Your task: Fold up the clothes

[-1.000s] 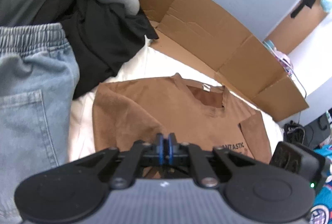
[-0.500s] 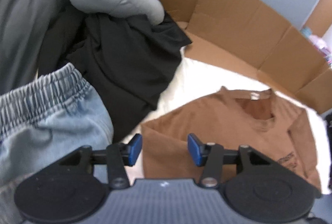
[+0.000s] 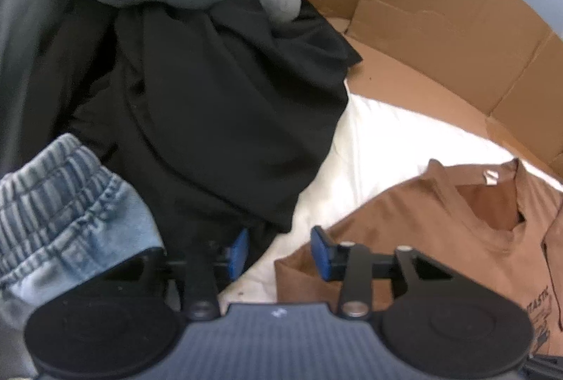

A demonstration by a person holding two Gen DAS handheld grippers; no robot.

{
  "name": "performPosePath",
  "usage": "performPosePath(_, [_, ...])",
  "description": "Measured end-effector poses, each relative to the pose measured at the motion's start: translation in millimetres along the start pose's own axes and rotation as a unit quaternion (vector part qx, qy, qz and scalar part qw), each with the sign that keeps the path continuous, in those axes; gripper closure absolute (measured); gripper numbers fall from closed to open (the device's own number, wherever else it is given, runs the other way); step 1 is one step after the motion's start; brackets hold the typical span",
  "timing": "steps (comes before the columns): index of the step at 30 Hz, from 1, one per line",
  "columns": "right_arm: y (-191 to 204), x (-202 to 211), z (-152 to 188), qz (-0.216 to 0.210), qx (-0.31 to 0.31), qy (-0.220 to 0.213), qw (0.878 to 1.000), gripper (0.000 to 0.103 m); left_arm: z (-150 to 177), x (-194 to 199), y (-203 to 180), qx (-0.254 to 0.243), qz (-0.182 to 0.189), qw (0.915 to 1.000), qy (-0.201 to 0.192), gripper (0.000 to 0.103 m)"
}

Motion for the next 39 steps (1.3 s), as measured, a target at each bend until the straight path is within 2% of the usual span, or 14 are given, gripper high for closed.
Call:
performPosePath(3, [-12.4,-5.4,4.1,0.012,-0.011,0.008,1.000,0.102,1.0,-4.9,1.6,0.004,0.003,0.9999,0.016,0.078])
performPosePath(10, [-13.4,-11.4,6.1,0.009,-0.019,0.014,1.000,0.102,1.9,-10.3,0.7,0.002,0.012,0.9992,0.038,0.080])
performPosePath(12, [-14.1,-12.8,5.1,0.008,-0.022,0.014,1.000,0.102,3.0,-12.4,1.5,-0.004,0.007,0.9992,0.040,0.089])
performPosePath(14, [-14.7,-12.0,3.6,0.005,-0.028,0.012,1.000,0.102,3.5,-14.2,2.8,-0.007,0.002,0.9991,0.041,0.091])
performPosePath(17, [-17.4,-4.2,-1.2,0.000,-0.059,0.006,0.998,0.102,4.6,-17.1,3.3,-0.013,-0.004,0.9991,0.041,0.092])
performPosePath(20, [-20.5,0.9,-4.8,0.017,-0.053,-0.001,0.998,0.102,5.7,-18.7,4.1,-0.017,-0.008,0.9991,0.039,0.092])
performPosePath(26, [-45.5,-17.5,13.8,0.041,-0.084,0.042,0.995,0.101,9.3,-17.5,5.1,-0.020,-0.011,0.9993,0.031,0.091])
performPosePath(28, [-48.4,-17.4,19.2,0.039,-0.088,0.040,0.995,0.100,9.4,-15.8,6.9,-0.005,-0.010,0.9995,0.030,0.091])
performPosePath(30, [-49.4,-14.9,21.8,0.035,-0.094,0.037,0.994,0.097,9.8,-10.2,6.4,0.002,-0.012,0.9996,0.027,0.091])
performPosePath(31, [-50.1,-13.3,22.0,0.033,-0.100,0.035,0.994,0.089,10.2,-5.2,4.8,-0.002,-0.016,0.9997,0.021,0.090])
performPosePath(32, [-50.8,-11.6,20.9,0.032,-0.104,0.031,0.994,0.075,10.7,0.3,3.4,-0.009,-0.022,0.9996,0.012,0.084])
performPosePath(33, [-51.4,-10.3,18.3,0.032,-0.105,0.026,0.994,0.071,11.9,8.5,2.0,-0.017,-0.030,0.9994,-0.001,0.077])
performPosePath(34, [-51.9,-9.4,15.2,0.032,-0.104,0.022,0.994,0.066,14.3,16.1,1.0,-0.021,-0.032,0.9992,-0.011,0.076])
performPosePath(39, [-55.4,-15.0,-0.4,0.040,-0.092,0.019,0.995,0.066,41.1,54.8,-1.6,-0.037,-0.023,0.9985,-0.034,0.076])
Point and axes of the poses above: each gripper's, at about its wrist camera, not at the fingertips, and x roughly against the way its jaws point, y to its left, z to its underside, the point moved 8 cm from there along -x, roughly the way its jaws point, and after that the axes turned 1 degree about y, right-handed, at the moved point
